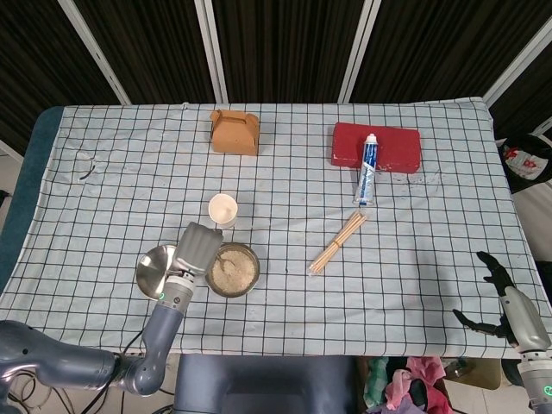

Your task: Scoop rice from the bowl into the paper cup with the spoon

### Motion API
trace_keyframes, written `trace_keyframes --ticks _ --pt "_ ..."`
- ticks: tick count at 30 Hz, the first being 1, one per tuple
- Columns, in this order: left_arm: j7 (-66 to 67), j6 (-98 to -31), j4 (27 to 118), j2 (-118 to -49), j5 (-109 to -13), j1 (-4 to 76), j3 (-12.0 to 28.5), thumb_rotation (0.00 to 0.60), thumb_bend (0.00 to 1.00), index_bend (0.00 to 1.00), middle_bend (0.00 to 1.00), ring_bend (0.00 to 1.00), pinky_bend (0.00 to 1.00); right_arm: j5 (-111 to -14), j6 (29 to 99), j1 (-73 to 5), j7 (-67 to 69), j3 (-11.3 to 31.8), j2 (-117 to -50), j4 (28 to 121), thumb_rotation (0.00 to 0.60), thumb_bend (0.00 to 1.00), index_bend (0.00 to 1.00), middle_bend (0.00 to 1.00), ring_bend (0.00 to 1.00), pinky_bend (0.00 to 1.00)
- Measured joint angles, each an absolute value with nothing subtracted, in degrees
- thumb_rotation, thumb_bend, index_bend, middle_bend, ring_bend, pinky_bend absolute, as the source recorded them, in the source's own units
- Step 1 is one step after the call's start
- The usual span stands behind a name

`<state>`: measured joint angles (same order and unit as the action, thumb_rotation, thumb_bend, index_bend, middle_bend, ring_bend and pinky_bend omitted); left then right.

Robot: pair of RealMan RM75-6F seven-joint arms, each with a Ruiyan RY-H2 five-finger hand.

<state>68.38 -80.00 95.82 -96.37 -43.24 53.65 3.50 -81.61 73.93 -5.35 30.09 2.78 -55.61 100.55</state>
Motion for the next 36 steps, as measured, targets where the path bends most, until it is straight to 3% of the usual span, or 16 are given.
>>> trace_keyframes --ticks 36 --pt "48.16 -75.97 94.53 -93.71 -53.99 44.89 5.42 0.6 0.5 0.78 1.0 1.0 1.0 -81.71 74.11 -5.28 29.48 2.71 -55.78 100.37 0.6 0.17 0.0 0.0 0.0 0.18"
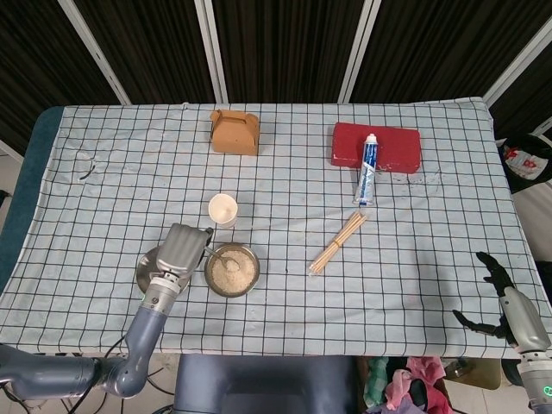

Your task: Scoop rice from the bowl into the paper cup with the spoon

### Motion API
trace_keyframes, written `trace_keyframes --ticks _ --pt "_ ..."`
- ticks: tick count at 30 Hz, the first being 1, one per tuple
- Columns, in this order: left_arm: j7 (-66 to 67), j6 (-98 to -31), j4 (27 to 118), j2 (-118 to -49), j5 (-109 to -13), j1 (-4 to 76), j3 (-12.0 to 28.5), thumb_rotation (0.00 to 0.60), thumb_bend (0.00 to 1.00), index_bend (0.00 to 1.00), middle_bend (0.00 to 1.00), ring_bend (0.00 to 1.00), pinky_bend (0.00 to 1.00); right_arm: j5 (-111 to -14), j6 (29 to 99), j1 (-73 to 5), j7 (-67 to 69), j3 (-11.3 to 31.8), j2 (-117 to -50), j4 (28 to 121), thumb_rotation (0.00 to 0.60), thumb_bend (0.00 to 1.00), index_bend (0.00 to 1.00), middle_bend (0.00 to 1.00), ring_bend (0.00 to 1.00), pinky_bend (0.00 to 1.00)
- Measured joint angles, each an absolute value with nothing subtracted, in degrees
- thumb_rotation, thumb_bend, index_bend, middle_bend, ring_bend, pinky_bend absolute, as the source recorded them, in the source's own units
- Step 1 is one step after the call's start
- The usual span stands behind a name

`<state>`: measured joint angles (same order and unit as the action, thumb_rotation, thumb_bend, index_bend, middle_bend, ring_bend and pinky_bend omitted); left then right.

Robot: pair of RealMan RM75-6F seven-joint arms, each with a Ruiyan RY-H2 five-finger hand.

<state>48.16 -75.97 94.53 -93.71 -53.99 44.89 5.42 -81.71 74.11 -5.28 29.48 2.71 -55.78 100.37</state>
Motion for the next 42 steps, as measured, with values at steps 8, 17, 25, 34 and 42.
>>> trace_keyframes --ticks 8,17,25,34,42 --pt "48.18 -75.32 96.07 -92.04 -54.25 44.17 6.72 0.6 0.5 0.78 1.0 1.0 1.0 -81.75 74.08 -5.3 29.25 2.67 -55.84 100.31 0.6 0.17 0.0 0.0 0.0 0.18" --pt "47.57 -74.79 96.51 -91.21 -53.86 43.23 7.51 0.6 0.5 0.78 1.0 1.0 1.0 -81.68 74.07 -5.29 29.18 2.65 -55.84 100.4 0.6 0.17 0.0 0.0 0.0 0.18" --pt "47.41 -74.01 96.95 -91.04 -52.51 43.02 8.44 0.6 0.5 0.78 1.0 1.0 1.0 -81.58 74.0 -5.3 29.09 2.66 -55.82 100.42 0.6 0.17 0.0 0.0 0.0 0.18" --pt "47.6 -73.88 97.28 -91.03 -51.97 43.16 9.49 0.6 0.5 0.78 1.0 1.0 1.0 -81.55 73.97 -5.3 29.16 2.67 -55.78 100.42 0.6 0.17 0.0 0.0 0.0 0.18" --pt "47.94 -73.71 98.31 -90.46 -50.02 43.94 12.09 0.6 0.5 0.78 1.0 1.0 1.0 -81.69 73.99 -5.27 28.86 2.56 -55.82 100.39 0.6 0.17 0.0 0.0 0.0 0.18"
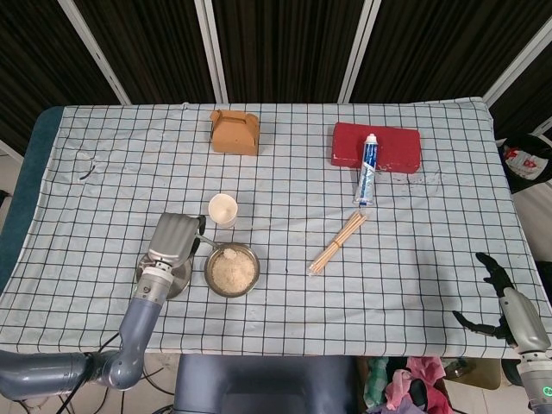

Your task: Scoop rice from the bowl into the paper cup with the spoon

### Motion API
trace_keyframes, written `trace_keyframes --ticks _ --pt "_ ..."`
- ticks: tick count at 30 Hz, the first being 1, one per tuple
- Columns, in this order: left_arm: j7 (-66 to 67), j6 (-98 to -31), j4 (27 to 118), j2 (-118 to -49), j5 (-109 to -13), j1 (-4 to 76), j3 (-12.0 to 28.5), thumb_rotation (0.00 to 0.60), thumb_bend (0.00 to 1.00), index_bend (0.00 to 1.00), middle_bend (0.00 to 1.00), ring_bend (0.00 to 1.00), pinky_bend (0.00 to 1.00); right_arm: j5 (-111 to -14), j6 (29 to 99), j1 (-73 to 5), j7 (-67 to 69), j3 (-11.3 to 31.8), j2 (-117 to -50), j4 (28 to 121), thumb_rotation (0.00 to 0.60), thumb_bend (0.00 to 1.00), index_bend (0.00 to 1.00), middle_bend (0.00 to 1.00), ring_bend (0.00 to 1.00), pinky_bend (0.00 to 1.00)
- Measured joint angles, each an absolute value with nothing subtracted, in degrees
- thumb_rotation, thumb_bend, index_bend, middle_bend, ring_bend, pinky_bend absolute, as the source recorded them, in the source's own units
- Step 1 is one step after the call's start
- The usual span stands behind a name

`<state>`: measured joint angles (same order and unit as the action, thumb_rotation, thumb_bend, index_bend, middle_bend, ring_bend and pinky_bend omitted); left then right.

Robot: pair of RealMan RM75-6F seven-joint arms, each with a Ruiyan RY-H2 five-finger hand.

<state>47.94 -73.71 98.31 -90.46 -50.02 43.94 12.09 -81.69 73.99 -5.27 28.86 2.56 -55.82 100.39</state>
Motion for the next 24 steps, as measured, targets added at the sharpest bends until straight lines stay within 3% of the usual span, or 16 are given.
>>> trace_keyframes --ticks 16,24 --pt "49.48 -70.53 94.54 -88.93 -40.56 49.72 20.65 0.6 0.5 0.78 1.0 1.0 1.0 -81.32 74.17 -5.21 27.18 2.6 -56.04 100.13 0.6 0.17 0.0 0.0 0.0 0.18" --pt "49.27 -67.63 89.52 -89.02 -37.62 52.43 21.97 0.6 0.5 0.78 1.0 1.0 1.0 -80.8 74.24 -5.13 26.35 2.72 -56.18 100.31 0.6 0.17 0.0 0.0 0.0 0.18"
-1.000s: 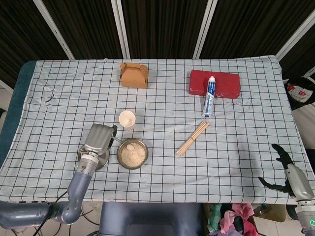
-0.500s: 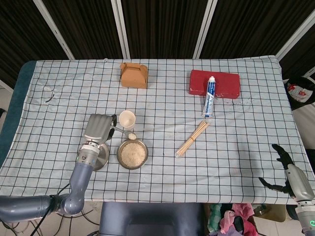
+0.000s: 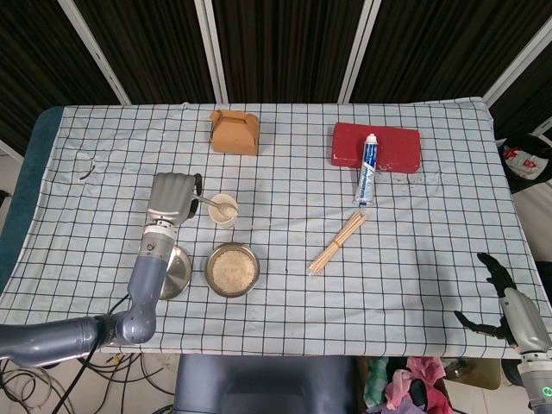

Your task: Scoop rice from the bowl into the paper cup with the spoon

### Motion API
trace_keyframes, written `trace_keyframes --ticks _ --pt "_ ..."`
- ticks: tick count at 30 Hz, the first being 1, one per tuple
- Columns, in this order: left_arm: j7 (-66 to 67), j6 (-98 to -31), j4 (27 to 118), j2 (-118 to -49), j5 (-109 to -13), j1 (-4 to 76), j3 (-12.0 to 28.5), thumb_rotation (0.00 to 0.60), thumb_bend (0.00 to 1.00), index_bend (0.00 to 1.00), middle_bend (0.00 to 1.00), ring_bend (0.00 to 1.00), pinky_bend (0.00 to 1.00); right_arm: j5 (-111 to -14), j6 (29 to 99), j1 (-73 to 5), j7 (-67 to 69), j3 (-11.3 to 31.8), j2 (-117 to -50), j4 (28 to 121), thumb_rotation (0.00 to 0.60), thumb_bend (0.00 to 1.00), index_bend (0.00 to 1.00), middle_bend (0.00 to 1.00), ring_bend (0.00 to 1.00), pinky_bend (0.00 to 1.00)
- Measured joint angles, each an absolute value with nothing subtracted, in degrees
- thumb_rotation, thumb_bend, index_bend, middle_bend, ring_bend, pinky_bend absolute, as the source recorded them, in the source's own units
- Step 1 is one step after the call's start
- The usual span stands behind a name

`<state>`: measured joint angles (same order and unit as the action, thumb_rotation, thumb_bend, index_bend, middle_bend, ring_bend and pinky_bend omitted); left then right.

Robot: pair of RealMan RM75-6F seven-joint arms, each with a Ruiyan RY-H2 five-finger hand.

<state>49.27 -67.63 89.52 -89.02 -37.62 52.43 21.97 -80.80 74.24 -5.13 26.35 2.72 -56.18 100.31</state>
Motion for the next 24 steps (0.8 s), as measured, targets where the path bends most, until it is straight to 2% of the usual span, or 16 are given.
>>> trace_keyframes --ticks 11,24 --pt "49.38 -65.4 84.01 -88.93 -36.12 54.3 20.07 0.6 0.5 0.78 1.0 1.0 1.0 -80.3 73.99 -5.11 26.52 2.91 -56.05 100.61 0.6 0.17 0.0 0.0 0.0 0.18" --pt "58.7 -65.56 80.9 -89.87 -37.28 58.69 16.32 0.6 0.5 0.78 1.0 1.0 1.0 -80.42 74.08 -4.97 27.3 3.0 -55.82 100.75 0.6 0.17 0.0 0.0 0.0 0.18"
